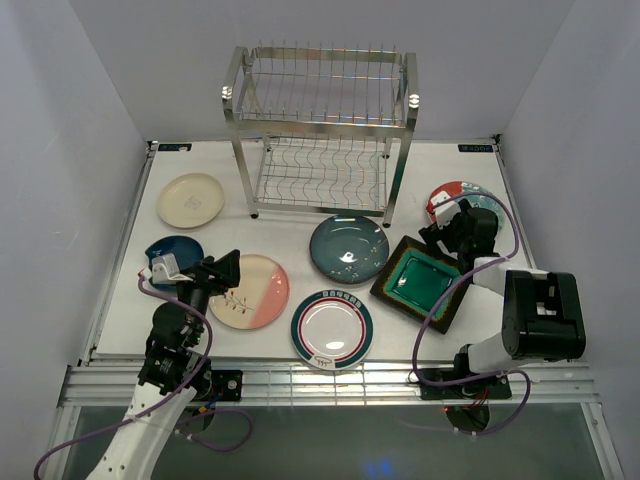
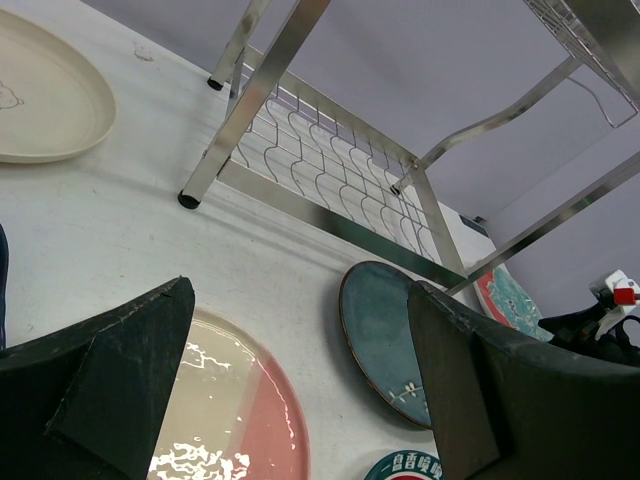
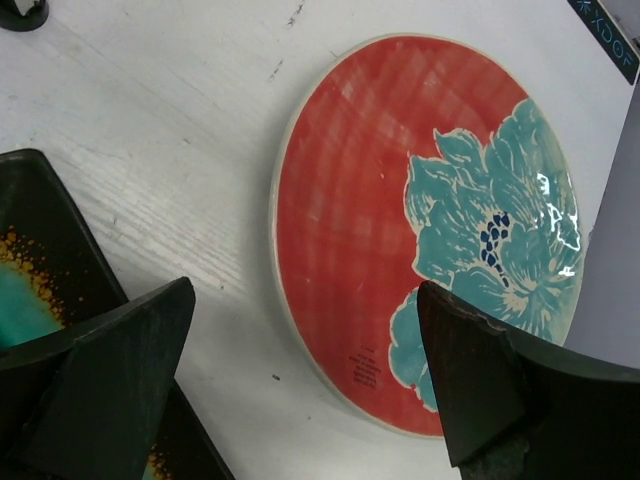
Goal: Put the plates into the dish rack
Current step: Pick up the plate from the corner of the board.
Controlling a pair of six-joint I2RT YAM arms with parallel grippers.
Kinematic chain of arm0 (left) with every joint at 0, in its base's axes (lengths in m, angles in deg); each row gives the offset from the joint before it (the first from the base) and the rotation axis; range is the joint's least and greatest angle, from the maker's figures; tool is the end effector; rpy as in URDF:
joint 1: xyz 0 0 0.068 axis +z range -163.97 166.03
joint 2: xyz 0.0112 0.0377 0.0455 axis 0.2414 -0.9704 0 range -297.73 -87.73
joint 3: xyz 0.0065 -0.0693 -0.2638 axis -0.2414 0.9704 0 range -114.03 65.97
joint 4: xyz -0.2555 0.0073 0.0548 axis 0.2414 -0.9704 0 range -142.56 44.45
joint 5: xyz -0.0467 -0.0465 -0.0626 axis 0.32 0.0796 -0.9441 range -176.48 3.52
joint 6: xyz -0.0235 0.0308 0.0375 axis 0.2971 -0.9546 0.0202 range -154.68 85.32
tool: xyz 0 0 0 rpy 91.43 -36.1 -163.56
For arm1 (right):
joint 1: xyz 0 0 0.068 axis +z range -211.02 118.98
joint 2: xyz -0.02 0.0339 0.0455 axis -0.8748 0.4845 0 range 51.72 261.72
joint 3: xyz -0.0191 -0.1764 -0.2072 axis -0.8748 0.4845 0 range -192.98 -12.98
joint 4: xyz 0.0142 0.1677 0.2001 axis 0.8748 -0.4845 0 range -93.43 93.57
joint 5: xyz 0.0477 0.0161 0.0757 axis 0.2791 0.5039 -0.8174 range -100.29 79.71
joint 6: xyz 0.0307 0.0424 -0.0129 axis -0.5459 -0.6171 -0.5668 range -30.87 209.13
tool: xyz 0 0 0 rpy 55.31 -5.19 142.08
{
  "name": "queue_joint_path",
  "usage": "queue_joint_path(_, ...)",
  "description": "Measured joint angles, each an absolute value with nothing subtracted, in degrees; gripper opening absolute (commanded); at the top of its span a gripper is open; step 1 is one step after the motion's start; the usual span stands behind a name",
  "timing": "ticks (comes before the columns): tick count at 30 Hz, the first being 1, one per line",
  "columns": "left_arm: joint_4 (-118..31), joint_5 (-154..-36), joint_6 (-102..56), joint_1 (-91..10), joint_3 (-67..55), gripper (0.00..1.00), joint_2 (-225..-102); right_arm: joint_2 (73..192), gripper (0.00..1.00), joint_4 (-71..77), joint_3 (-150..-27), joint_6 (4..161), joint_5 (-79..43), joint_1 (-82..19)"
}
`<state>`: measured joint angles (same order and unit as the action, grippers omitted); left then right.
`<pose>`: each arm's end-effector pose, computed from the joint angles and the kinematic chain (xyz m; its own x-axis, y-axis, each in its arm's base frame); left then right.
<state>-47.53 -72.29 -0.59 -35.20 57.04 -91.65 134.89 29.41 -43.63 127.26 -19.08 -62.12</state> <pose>0.0999 -0.0294 0.2184 -0.0279 -0.5720 -0.8198 0.1292 0.8112 -0.5703 0.2829 0.0001 0.1686 -0.2804 -0.6049 -0.7453 -0.3697 0.7846 -0.4977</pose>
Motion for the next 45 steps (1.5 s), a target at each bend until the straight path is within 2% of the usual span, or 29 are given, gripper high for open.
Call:
queue_joint_path(1, -47.6, -72.3, -0.6, -35.2, 57.0, 0.98, -91.5, 135.3, 0.94, 29.5, -44.1, 127.5, -19.0, -62.1)
queue_joint_path(7, -47.7, -72.3, -0.5, -35.2, 57.0, 0.98, -91.4, 138.7, 0.86, 31.2, -46.8, 129.2, -17.1, -62.1)
queue_joint_path(15, -47.7, -72.3, -0.5, -35.2, 57.0, 0.98, -91.4, 141.5, 0.82, 32.6, -46.9, 132.1, -15.2, -62.1)
queue_joint_path(19, -47.7, -72.3, -0.5, -35.2, 57.0, 0.98, -91.4, 142.2, 0.75, 34.2, -46.9, 134.0, -14.9, -62.1)
queue_joint_path(30, -47.7, -72.3, -0.5, -35.2, 57.0, 0.98, -91.4, 146.3, 0.69, 37.1, -46.8, 137.9, -13.3, -62.1)
queue_joint_path(33, -47.7, -72.3, -0.5, -35.2, 57.0, 0.98, -91.4, 147.3, 0.61, 38.4, -46.8, 138.7, -13.2, -62.0)
queue_joint_path(34, -47.7, -72.3, -0.5, -35.2, 57.0, 0.98, -91.4, 147.7, 0.55, 38.9, -46.8, 139.1, -13.2, -62.0)
queue_joint_path(39, -47.7, -72.3, -0.5, -35.2, 57.1, 0.98, -91.4, 149.1, 0.49, 41.8, -46.0, 140.5, -12.4, -62.0)
queue_joint_path(40, -47.7, -72.2, -0.5, -35.2, 57.1, 0.98, -91.4, 149.4, 0.43, 42.7, -45.8, 140.8, -12.3, -62.0)
queue_joint_path(42, -47.7, -72.2, -0.5, -35.2, 57.1, 0.98, -91.4, 149.7, 0.4, 43.6, -45.3, 141.3, -12.1, -62.0)
queue_joint_path(45, -47.7, -72.2, -0.5, -35.2, 57.1, 0.98, -91.4, 149.8, 0.27, 44.2, -44.5, 142.1, -11.8, -62.1)
